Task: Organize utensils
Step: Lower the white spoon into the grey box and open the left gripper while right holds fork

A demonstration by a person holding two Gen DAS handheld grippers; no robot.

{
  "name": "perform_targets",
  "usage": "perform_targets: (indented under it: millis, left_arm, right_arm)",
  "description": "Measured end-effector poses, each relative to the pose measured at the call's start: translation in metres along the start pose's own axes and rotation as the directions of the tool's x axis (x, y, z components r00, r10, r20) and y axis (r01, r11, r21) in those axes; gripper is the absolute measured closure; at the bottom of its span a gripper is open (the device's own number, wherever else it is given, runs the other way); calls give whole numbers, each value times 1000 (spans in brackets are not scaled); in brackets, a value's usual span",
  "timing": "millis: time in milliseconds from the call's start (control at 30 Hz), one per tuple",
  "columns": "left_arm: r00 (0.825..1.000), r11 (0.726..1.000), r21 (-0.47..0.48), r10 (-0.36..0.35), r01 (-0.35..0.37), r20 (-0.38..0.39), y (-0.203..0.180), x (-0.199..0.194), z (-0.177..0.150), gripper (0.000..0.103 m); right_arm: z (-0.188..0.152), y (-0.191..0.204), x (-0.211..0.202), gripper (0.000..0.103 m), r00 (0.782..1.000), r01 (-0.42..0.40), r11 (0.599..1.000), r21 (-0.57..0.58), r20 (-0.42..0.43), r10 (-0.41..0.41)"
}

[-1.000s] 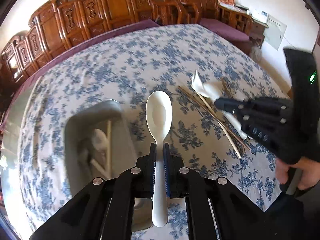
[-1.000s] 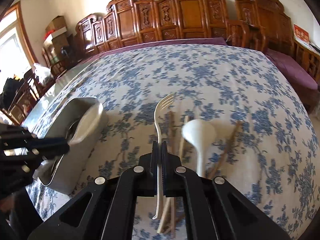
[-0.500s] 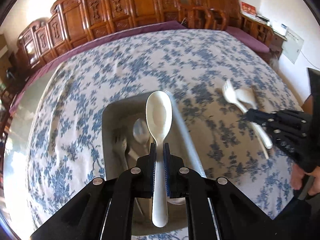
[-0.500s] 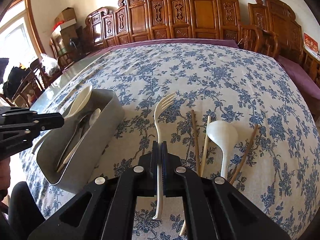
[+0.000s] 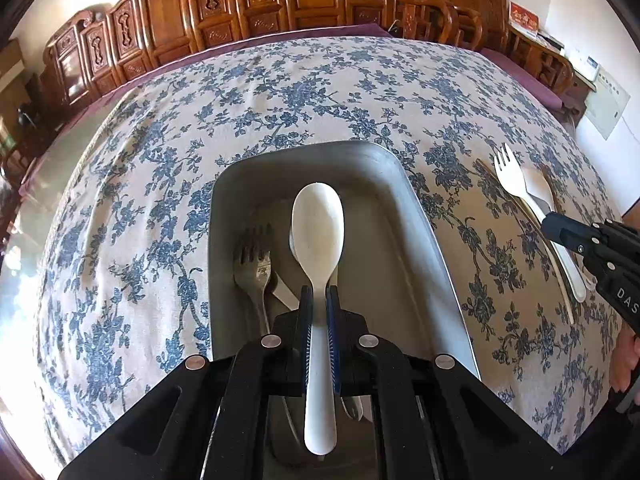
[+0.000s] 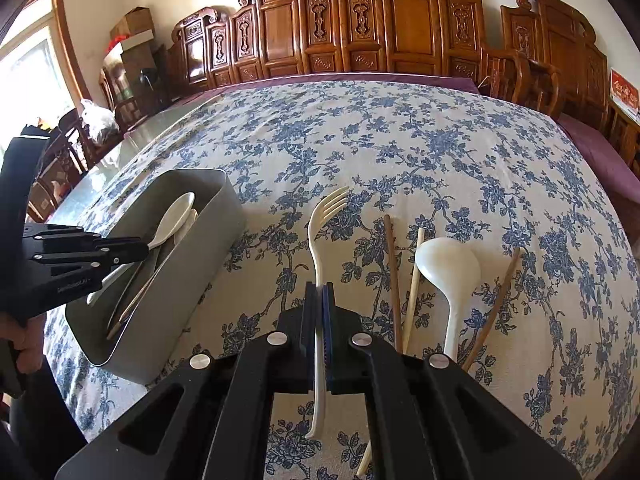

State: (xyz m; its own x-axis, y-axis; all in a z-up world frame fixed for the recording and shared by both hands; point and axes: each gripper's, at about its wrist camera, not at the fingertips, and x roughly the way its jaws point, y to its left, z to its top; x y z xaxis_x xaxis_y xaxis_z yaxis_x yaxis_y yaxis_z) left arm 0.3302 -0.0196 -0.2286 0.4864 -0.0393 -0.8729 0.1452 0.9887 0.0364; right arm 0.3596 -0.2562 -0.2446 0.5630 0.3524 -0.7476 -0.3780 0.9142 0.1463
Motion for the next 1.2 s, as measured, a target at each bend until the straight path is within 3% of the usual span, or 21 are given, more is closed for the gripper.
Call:
perform_targets:
  millis: [333,933,1200]
  left_arm:
    - [1000,999,-22,-27,28,16,2,2,0,97]
    - [985,992,-72,-93,105,146,32,-51,-28,96]
    - [983,992,-95,-69,87,172,48,-58,-37,95]
  right_arm:
    - [2,10,6,99,1000,-14,1000,-22,-9,14]
    - [7,51,5,99,998,-68,996,-65,5,69]
    - [13,75,-20,99,990,-103,990,-93,81,111]
